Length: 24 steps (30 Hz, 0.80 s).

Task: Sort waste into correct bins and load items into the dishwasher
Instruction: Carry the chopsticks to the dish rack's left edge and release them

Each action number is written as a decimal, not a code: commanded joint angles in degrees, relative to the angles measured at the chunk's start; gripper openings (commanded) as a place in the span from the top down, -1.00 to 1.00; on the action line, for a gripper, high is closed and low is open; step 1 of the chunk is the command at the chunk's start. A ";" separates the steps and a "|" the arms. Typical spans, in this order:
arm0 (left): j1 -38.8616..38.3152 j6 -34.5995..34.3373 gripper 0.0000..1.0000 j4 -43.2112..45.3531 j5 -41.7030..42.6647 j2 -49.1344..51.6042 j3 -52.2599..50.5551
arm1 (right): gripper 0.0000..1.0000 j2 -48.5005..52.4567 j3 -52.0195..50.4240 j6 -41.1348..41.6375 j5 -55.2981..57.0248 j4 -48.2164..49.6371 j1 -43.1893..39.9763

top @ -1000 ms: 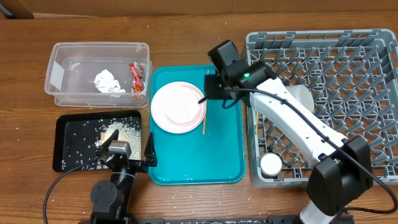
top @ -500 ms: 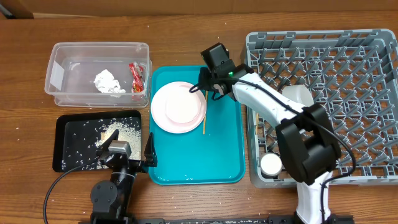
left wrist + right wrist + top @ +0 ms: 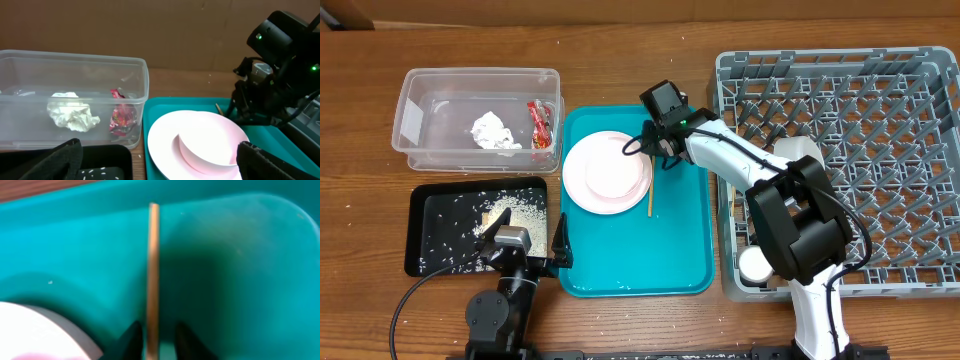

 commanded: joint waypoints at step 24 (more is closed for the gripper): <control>-0.35 0.26 -1.00 0.22 0.35 -0.63 -0.39 | 0.92 -24.65 4.57 -14.56 0.66 -21.46 -7.85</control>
